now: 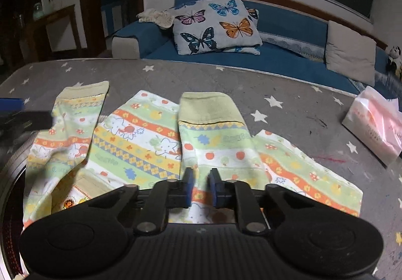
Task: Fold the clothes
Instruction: 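Lift the shirt off the table with both tools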
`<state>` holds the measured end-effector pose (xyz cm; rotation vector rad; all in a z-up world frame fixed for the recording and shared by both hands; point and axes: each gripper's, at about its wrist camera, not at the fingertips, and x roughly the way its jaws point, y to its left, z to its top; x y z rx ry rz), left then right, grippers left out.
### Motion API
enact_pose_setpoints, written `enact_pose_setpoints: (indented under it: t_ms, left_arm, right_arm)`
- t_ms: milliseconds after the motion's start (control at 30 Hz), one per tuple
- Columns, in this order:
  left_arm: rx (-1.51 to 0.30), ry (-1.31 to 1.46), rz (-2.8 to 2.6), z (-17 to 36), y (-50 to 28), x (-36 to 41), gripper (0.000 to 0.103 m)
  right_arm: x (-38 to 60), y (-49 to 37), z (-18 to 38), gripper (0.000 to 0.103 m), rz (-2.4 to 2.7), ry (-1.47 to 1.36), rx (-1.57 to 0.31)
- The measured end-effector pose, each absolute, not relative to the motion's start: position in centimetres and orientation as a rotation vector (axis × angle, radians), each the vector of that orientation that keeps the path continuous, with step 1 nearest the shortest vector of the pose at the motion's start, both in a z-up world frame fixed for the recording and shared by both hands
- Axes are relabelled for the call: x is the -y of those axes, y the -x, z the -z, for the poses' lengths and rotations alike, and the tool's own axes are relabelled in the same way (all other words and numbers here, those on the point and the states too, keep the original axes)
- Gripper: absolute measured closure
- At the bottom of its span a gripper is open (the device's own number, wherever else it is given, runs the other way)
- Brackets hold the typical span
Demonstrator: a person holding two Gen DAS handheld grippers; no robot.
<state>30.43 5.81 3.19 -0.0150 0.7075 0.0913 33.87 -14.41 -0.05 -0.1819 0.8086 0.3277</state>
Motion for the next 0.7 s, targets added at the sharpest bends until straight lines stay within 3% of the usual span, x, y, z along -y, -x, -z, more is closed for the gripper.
enact_pose_setpoints:
  t_ms: [100,333,467,600,633,667,700]
  left_arm:
    - [-0.73,0.031,-0.114,-2.2,-33.2,-6.2,0.037]
    - [-0.737,0.052,-0.145,-1.0,-36.9,-6.5,0.035]
    - [-0.765,0.046,-0.159,-0.1,-38.0,-6.6,0.039]
    - [-0.764,0.022,-0.157,0.4,-38.4,-6.6,0.068]
    - [-0.763,0.026,-0.16,0.3,-38.4,-6.9,0.084]
    - [-0.762,0.032,-0.163,0.3,-38.3,-7.2,0.096]
    - [-0.766,0.049,-0.161,0.2,-38.2,-7.6,0.097]
  right_arm:
    - [14.6,-34.0,0.0,0.091,-0.351,0.165,-0.809]
    - [14.6,-34.4,0.2,0.068,-0.394,0.121,-0.804]
    - [13.8,-34.2,0.8,0.07,-0.386,0.191,-0.777]
    - [13.4,-33.9,0.9,0.09,-0.362,0.251,-0.75]
    - [13.7,-33.8,0.7,0.099,-0.36,0.235,-0.751]
    - [14.0,-33.8,0.6,0.1,-0.357,0.218,-0.752]
    - [14.3,-33.8,0.3,0.101,-0.353,0.203,-0.751]
